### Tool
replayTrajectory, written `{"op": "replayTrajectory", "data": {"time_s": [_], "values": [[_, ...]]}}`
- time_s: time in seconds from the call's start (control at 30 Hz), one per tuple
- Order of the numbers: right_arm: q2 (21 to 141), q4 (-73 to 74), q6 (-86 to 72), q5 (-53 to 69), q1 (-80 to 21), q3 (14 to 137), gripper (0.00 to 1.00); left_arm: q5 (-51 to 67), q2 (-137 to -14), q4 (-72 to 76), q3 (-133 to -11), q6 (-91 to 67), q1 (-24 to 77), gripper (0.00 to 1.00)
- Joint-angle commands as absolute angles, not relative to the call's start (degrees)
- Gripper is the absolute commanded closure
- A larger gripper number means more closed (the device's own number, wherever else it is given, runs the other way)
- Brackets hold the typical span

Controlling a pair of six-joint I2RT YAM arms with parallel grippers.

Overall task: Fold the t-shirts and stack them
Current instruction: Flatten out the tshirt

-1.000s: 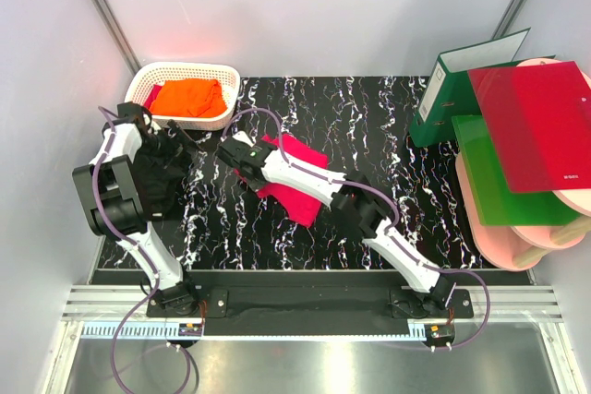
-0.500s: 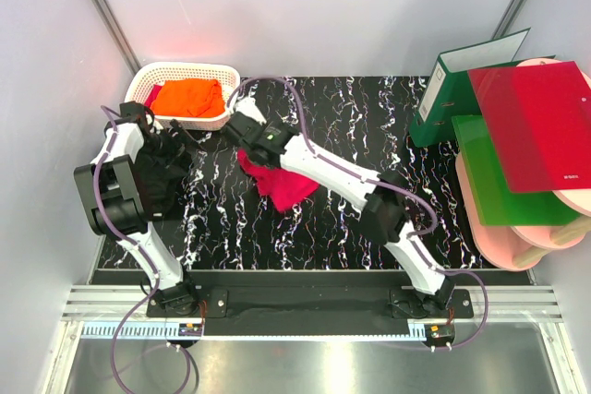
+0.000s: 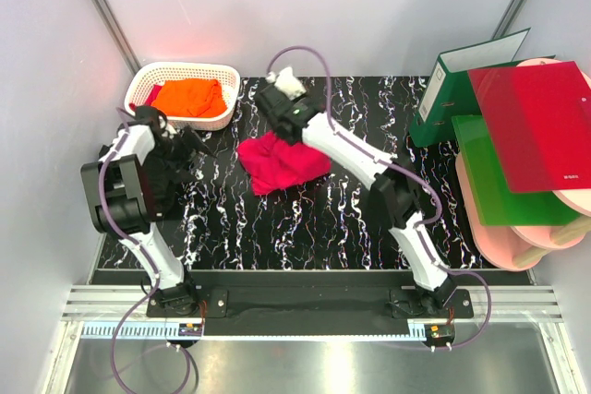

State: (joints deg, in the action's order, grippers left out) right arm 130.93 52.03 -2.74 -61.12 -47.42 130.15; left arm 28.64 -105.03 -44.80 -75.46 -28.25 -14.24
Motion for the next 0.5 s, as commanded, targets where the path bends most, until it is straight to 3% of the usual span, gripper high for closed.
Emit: {"op": "replayTrajectory", "data": {"time_s": [0.0,0.27,0.3,0.33,0.37,0.43,0.47], "values": [[130.69,48.43,-0.26,-73.38,-42.37,129.91,1.00,29.00,-101.87,-44.21,-73.30,-26.72,-9.68,0.03],[132.80,47.20,-0.62,-79.45,-34.90,124.72,1.00,29.71,-105.90,-44.03,-78.47,-24.52,5.96,0.04],[133.59,47.28,-0.27,-79.19,-34.81,124.72,0.94,29.71,-107.13,-43.69,-79.36,-24.78,7.11,0.04],[133.85,47.20,-0.26,-79.19,-34.89,124.89,0.75,29.79,-107.66,-43.42,-80.32,-25.66,9.21,0.04],[133.94,47.20,1.22,-79.02,-34.98,125.07,0.41,29.71,-108.36,-43.16,-82.25,-26.10,10.19,0.04],[132.81,47.20,0.62,-77.53,-35.07,124.89,0.05,30.14,-110.65,-42.28,-84.45,-27.41,12.64,0.03],[132.11,47.11,0.44,-76.30,-34.98,124.81,0.00,30.23,-111.52,-42.01,-86.73,-27.94,13.44,0.03]]}}
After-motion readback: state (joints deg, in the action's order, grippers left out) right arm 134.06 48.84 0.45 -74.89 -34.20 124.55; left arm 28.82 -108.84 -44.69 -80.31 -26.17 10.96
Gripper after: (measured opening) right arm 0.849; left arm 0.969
